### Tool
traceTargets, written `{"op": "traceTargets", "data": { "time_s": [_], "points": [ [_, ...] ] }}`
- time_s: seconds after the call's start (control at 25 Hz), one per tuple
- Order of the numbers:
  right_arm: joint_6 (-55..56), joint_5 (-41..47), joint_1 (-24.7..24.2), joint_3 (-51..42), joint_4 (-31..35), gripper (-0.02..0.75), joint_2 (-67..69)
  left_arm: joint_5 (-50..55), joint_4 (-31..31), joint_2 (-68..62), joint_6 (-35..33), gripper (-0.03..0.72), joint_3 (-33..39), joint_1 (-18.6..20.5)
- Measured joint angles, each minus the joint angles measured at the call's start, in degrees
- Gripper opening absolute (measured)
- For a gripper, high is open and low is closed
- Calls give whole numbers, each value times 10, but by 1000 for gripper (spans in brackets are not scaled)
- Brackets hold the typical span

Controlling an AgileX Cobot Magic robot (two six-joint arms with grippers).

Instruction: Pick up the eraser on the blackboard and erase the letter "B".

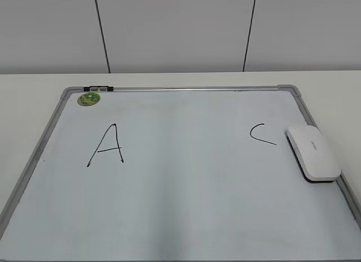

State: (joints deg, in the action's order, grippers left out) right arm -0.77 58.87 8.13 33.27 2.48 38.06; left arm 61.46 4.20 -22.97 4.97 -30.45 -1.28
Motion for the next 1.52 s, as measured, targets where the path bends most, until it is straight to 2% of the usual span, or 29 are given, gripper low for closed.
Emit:
{"op": "traceTargets", "data": {
  "time_s": [0.32,1.52],
  "points": [
    [-3,52,0,-44,-34,541,-102,2,-20,16,0,510,7,0],
    [-5,56,0,-48,-38,540,-113,2,-9,44,0,489,7,0]
  ]
}}
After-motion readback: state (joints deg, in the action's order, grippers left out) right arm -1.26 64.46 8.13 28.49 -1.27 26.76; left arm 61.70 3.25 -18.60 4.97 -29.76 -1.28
